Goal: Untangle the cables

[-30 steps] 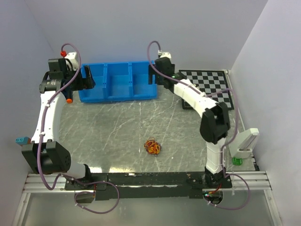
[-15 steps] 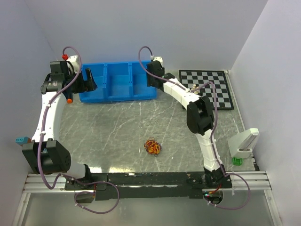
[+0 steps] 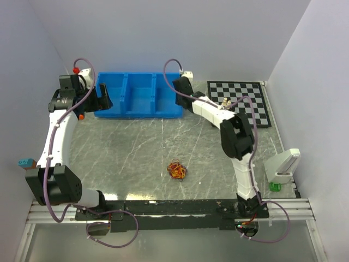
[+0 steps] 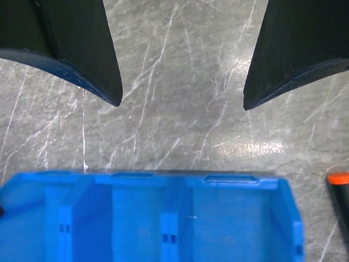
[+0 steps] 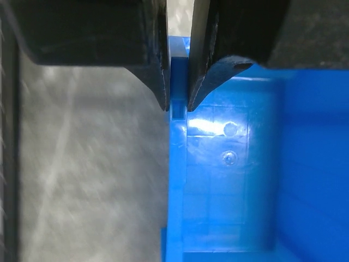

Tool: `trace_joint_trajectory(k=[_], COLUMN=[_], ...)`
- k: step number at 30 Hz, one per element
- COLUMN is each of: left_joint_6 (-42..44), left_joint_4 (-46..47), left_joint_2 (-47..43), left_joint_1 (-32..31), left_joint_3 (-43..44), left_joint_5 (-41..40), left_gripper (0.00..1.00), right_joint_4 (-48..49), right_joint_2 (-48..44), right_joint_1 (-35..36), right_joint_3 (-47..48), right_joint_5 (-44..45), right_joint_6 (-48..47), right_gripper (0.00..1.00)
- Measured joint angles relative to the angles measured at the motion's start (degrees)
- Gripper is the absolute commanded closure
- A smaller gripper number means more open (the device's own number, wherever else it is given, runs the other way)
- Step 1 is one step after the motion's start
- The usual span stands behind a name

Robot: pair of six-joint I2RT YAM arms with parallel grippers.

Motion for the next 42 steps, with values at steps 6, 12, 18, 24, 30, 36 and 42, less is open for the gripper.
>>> trace_joint_trajectory(k=[6, 12, 18, 24, 30, 36, 42], left_joint_6=[0.2, 0.8, 2.1, 4.2, 6.0, 8.0, 8.9], left_joint_4=[-0.1, -0.4, -1.0, -1.0, -1.2, -1.1, -0.7], left_joint_2=[-3.7, -7.5, -9.9, -10.3, -10.4, -10.4, -10.5], left_joint_1=[0.0, 0.0, 0.0, 0.0, 0.0, 0.0, 0.0], left_joint_3=[-2.4, -4.1, -7.3, -9.5, -11.5, -11.6, -12.5], left_joint_5=[-0.5, -0.9, -0.8, -0.9, -0.8, -0.2, -0.2], left_gripper=[0.03, 0.03, 0.03, 0.03, 0.03, 0.03, 0.03], right_joint_4=[5.5, 6.6, 8.2, 10.2, 11.3, 15.3, 16.4], right_joint_2=[-15.3, -27.7, -37.7, -44.0, -46.9, -49.2, -48.5], right_joint_1=[1.0, 2.7, 4.3, 4.8, 5.1, 4.9, 4.6], right_joint_3=[-23.0, -38.8, -50.5, -57.4, -60.4, -63.7, -63.3], right_joint_5=[3.5, 6.3, 8.1, 8.3, 8.2, 6.3, 3.7], right_joint_6=[4.1, 7.5, 10.6, 10.9, 9.1, 4.1, -0.4], right_gripper=[1.0, 1.0, 1.0, 1.0, 1.0, 1.0, 1.0])
